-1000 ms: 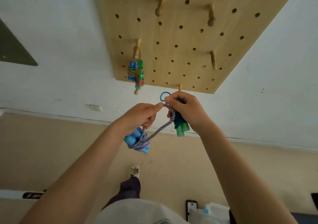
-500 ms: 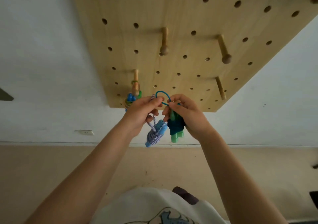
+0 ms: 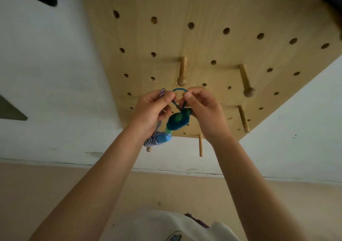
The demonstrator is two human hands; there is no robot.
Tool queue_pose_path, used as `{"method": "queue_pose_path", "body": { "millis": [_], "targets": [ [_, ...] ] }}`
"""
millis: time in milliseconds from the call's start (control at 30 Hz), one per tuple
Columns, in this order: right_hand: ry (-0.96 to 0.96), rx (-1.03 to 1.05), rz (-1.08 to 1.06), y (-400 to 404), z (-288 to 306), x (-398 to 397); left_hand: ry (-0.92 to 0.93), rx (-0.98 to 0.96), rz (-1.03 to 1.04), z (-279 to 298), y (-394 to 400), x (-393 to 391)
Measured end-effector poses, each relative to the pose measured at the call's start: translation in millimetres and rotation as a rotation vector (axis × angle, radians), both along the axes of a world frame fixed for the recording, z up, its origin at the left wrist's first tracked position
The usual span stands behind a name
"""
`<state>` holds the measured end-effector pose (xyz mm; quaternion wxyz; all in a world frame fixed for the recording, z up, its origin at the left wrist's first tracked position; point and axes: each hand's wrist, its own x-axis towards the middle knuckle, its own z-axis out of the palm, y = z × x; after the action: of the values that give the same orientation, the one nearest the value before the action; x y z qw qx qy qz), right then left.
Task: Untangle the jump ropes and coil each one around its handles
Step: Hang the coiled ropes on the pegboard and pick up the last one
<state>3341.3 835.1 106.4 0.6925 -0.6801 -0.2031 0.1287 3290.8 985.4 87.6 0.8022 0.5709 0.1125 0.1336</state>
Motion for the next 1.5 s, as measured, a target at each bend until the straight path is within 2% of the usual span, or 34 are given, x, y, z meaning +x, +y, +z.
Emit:
{"method": "queue_pose_path", "body": {
  "millis": [100,200,433,533,667,800,933,1100,1233,1333,1400,1500],
  "targets": [
    [-0.076,-0.008,-0.121,6.8,9.2,5.9,-0.020,0.016,0.046,13.9,-0.2,6.5],
    [-0.072,-0.004,-0.218,11.8,16.0,11.0,-0.016,0.025,0.098,22.7,-4.5,14.6],
    [0.010,0.038,-0.244,20.8,22.0,20.2,0.074,0.138,0.192,29.9,-2.8,22.3],
    [0.015,0.007,-0.240,17.5,20.9,18.4,0.111,0.229,0.147,27.6,2.7,14.0],
    [0.029,0.047,-0.303,7.1,20.4,6.2,0.076,0.339,-0.104,30.0,12.5,-7.7],
    [-0.041,-0.012,-0.142,-4.7,21.8,-7.7,0.059,0.311,-0.311,41.5,17.0,-16.3],
    [-0.109,-0.088,0.130,-6.8,26.2,-14.3,-0.012,0.359,-0.373,54.8,12.1,-15.7],
    [-0.080,-0.130,0.190,-7.6,26.6,-7.8,-0.009,0.359,-0.332,55.6,14.9,-13.0],
    [-0.061,-0.109,0.202,-6.1,25.6,-5.6,-0.025,0.382,-0.395,56.6,7.1,-7.1],
    [-0.094,-0.095,0.153,-9.9,23.6,3.9,-0.038,0.420,-0.308,54.2,8.6,-2.4],
    [-0.104,-0.086,0.067,-11.1,23.5,10.7,-0.055,0.479,-0.171,50.0,13.1,0.0],
    [-0.098,-0.047,-0.024,-5.4,26.9,18.4,-0.039,0.452,0.009,45.3,16.6,4.3]
  ]
}}
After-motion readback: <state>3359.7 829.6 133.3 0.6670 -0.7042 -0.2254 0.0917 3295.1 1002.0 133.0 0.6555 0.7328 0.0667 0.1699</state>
